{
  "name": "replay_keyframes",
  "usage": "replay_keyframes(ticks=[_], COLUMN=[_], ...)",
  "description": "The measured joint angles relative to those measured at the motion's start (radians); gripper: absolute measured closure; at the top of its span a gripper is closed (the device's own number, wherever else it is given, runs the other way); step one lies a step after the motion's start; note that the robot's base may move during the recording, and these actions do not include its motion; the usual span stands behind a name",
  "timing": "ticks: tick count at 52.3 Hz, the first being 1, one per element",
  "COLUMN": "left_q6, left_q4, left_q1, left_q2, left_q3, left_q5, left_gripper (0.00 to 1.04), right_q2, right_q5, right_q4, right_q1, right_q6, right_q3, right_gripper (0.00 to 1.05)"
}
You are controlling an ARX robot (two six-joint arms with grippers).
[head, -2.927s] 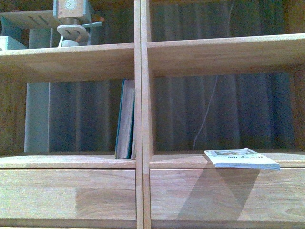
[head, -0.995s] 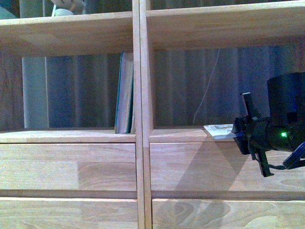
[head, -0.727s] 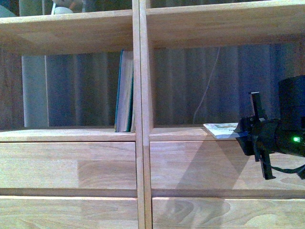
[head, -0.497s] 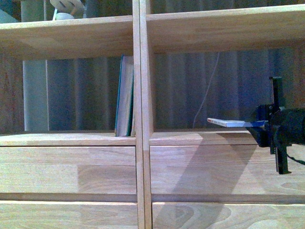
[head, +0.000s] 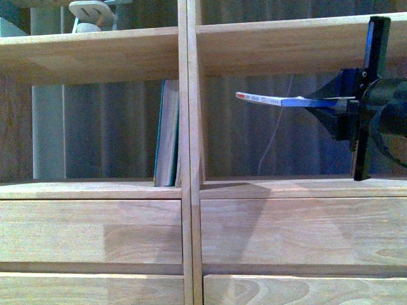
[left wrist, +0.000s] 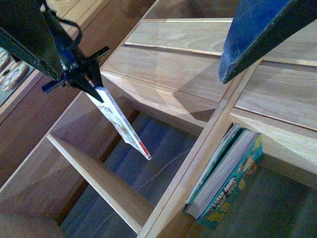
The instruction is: Organize books on shelf
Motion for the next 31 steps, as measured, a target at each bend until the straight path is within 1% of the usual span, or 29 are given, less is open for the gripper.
replay_keyframes(ticks=[4, 8, 11, 15, 22, 31], left_q6=[-0.045, -0.069, -0.083, -0.101, -0.116, -0.133], left_q4=[0.018, 0.023, 0.034, 0.040, 0.062, 0.110], left_q1=[-0.042, -0.093, -0.142, -0.196, -0.261, -0.322], left_q2=[0.077, 0.154, 0.228, 0.296, 0.348, 0.391], left_q3=[0.066, 0.136, 0.200, 0.255, 0.286, 0.306], left_q5=[-0.005, -0.037, -0.059, -0.076, -0.100, -0.126], left_gripper=[0.07, 0.07, 0.07, 0.07, 0.07, 0.07], right_q2=[-0.016, -0.038, -0.070, -0.119, -0.167, -0.206], right_q5=[-0.026, -0.061, -0.107, -0.142, -0.164, -0.175], right_q4=[0.031, 0.068, 0.105, 0.132, 0.163, 0.187], right_q1=[0.003, 0.014, 0.038, 0.074, 0.122, 0.175], right_q6=[0.001, 0.001, -0.001, -0.019, -0.030, -0.047], right_q3=[-0.017, -0.041, -0.074, -0.116, -0.163, -0.209], right_gripper=[0.97, 0.97, 0.97, 0.97, 0.97, 0.97])
